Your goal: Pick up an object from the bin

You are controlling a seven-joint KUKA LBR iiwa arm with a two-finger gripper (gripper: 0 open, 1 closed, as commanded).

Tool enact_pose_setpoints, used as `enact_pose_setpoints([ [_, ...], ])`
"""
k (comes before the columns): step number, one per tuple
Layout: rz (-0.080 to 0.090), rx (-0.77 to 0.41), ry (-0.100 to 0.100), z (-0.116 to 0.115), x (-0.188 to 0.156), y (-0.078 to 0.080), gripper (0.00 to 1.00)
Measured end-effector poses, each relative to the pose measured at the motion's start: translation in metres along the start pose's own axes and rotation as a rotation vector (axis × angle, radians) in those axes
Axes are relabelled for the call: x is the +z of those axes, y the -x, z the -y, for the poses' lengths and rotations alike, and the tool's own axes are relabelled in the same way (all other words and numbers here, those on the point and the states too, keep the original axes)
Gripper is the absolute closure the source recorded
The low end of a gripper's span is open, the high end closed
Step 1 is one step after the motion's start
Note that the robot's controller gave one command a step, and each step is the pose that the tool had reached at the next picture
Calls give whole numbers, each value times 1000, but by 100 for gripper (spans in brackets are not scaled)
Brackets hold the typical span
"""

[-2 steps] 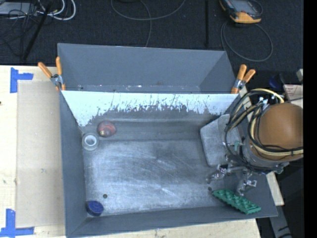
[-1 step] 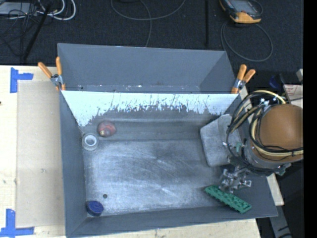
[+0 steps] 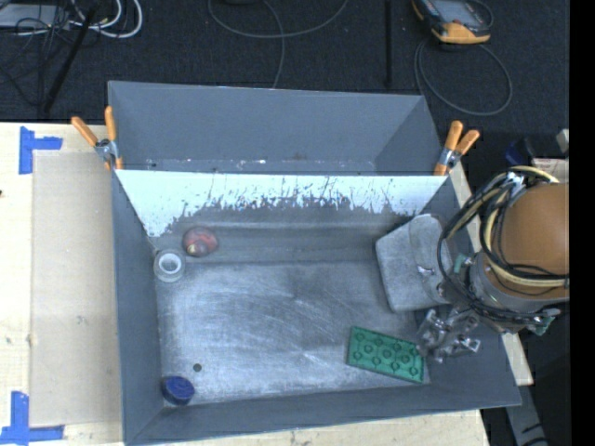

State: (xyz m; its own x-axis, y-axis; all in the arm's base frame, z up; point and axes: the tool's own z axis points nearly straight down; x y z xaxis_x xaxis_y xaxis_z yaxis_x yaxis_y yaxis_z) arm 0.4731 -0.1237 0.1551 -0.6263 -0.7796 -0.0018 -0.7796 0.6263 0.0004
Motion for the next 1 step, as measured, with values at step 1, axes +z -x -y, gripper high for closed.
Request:
enact_pose_setpoints([
  [1,0,2,1,0,1,0,0],
])
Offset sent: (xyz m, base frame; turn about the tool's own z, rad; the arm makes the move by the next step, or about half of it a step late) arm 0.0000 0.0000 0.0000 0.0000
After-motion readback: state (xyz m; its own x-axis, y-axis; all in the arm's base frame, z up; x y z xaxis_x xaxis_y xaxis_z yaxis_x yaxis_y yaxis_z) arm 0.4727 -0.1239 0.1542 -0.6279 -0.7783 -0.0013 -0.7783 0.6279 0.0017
